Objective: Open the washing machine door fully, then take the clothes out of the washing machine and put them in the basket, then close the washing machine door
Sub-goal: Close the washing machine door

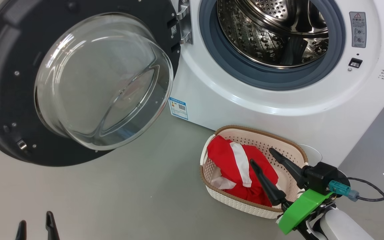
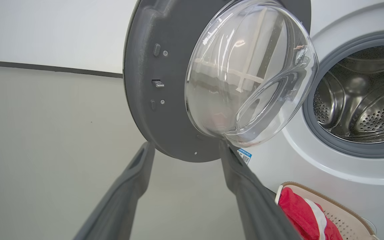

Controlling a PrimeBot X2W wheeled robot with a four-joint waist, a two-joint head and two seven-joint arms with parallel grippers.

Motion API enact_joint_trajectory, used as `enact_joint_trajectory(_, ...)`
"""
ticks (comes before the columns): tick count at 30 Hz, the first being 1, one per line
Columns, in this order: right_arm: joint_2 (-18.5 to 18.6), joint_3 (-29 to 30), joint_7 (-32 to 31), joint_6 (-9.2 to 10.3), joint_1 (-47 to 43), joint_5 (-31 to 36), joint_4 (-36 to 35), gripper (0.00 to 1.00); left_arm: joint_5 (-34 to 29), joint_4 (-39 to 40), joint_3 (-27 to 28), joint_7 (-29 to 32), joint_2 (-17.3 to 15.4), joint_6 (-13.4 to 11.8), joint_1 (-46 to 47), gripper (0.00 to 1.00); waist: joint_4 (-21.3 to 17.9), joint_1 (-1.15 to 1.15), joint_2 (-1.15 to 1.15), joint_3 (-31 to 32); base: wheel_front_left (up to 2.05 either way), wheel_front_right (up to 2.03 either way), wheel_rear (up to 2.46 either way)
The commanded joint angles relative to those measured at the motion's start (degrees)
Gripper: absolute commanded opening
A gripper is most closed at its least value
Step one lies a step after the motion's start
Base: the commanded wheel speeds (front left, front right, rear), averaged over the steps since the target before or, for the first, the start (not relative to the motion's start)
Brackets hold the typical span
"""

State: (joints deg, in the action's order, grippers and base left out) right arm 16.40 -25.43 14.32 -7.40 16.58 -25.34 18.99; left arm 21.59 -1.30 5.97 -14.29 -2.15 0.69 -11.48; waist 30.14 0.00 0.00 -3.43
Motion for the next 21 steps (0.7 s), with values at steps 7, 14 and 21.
enact_joint_trajectory(7, -0.1, 0.4, 0.7, -0.09, 0.6, -0.5, -1.6, 1.00, 0.5, 7.2, 5.2, -0.7, -1.2, 1.9, 5.0, 0.00, -0.1, 0.00, 0.00, -0.1, 0.00, 0.00, 0.00)
enact_joint_trajectory(14, -0.4, 2.3, 0.7, -0.09, -1.4, 0.2, -2.2, 1.00, 1.6, 11.0, 12.2, -0.7, -9.6, 4.8, 15.4, 0.00, -0.2, 0.00, 0.00, -0.6, 0.00, 0.00, 0.00)
enact_joint_trajectory(21, -0.4, 4.7, 0.7, -0.09, -3.1, 1.2, -3.0, 1.00, 13.5, 0.1, 16.4, 4.0, -23.4, 6.4, 34.4, 0.00, -0.4, 0.00, 0.00, -1.7, 0.00, 0.00, 0.00)
